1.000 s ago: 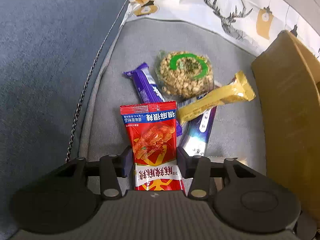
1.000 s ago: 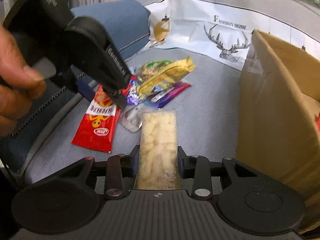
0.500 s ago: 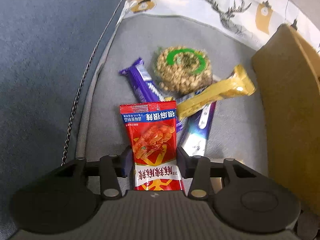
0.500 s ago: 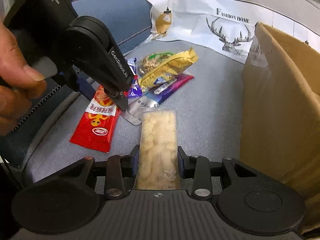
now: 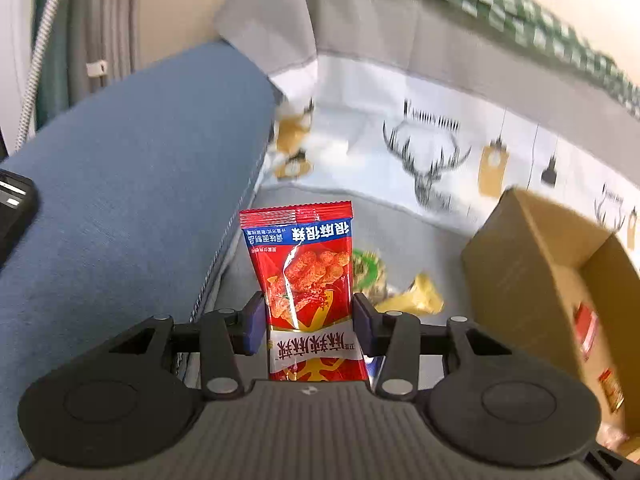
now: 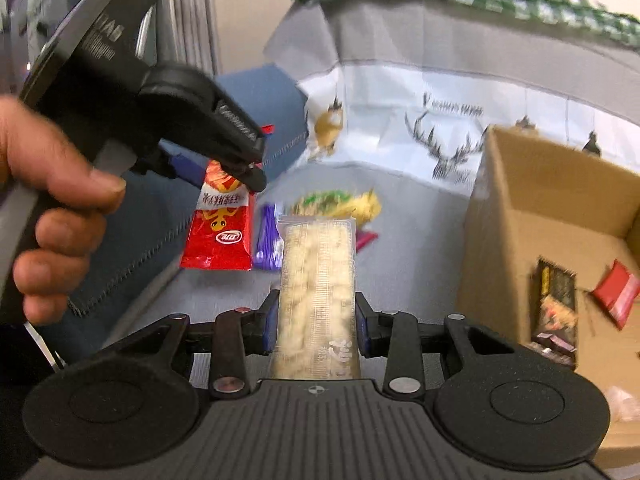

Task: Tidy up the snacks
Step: 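Carry the red packet and pale snack bag over the box with both grippers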

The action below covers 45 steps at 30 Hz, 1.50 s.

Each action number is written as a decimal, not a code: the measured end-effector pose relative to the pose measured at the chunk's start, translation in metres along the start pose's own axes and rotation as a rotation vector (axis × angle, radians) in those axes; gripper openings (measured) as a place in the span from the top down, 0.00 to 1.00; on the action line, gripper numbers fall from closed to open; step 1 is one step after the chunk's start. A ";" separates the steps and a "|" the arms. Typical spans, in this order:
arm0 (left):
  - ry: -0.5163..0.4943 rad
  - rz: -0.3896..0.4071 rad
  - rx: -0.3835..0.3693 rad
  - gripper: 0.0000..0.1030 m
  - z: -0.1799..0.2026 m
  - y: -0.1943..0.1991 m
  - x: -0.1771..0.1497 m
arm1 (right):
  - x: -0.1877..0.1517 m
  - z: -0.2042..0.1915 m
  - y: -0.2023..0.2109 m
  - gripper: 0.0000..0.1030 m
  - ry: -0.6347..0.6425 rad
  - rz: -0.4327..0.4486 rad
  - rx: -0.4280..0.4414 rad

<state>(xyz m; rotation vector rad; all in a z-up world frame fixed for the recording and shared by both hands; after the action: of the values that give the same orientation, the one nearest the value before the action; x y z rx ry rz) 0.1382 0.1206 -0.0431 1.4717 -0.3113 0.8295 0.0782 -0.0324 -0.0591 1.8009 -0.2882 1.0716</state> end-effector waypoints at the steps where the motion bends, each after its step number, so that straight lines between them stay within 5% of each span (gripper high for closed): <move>1: -0.001 0.017 0.001 0.52 0.001 0.005 0.001 | 0.004 0.002 0.006 0.63 -0.011 0.017 0.004; 11: -0.079 0.092 -0.014 0.52 0.027 0.016 0.008 | 0.051 0.054 0.065 0.63 -0.115 0.177 -0.003; 20: -0.097 0.109 -0.070 0.52 0.055 0.016 0.009 | 0.100 0.168 0.119 0.63 -0.148 0.326 -0.168; 27: -0.119 0.136 -0.094 0.52 0.076 0.017 0.012 | 0.061 0.241 0.108 0.63 -0.329 0.248 -0.273; 36: -0.082 0.172 -0.124 0.52 0.109 0.016 0.021 | 0.054 0.256 0.115 0.63 -0.263 0.254 -0.331; 45: -0.147 0.282 -0.207 0.52 0.174 0.032 0.022 | 0.047 0.278 0.135 0.63 -0.256 0.250 -0.405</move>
<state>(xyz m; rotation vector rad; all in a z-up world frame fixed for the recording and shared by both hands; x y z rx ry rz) 0.1834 -0.0414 0.0162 1.3129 -0.7072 0.8852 0.1729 -0.3185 0.0255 1.5560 -0.8424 0.8711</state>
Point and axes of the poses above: each gripper's, at about its wrist camera, not at the fingertips, and y roughly against the way its jaws point, z to its right, x to its top, the point moved 9 cm from there along -y, roughly the way its jaws point, and after that the axes turned 6 degrees about -z, right-handed, at the moved point
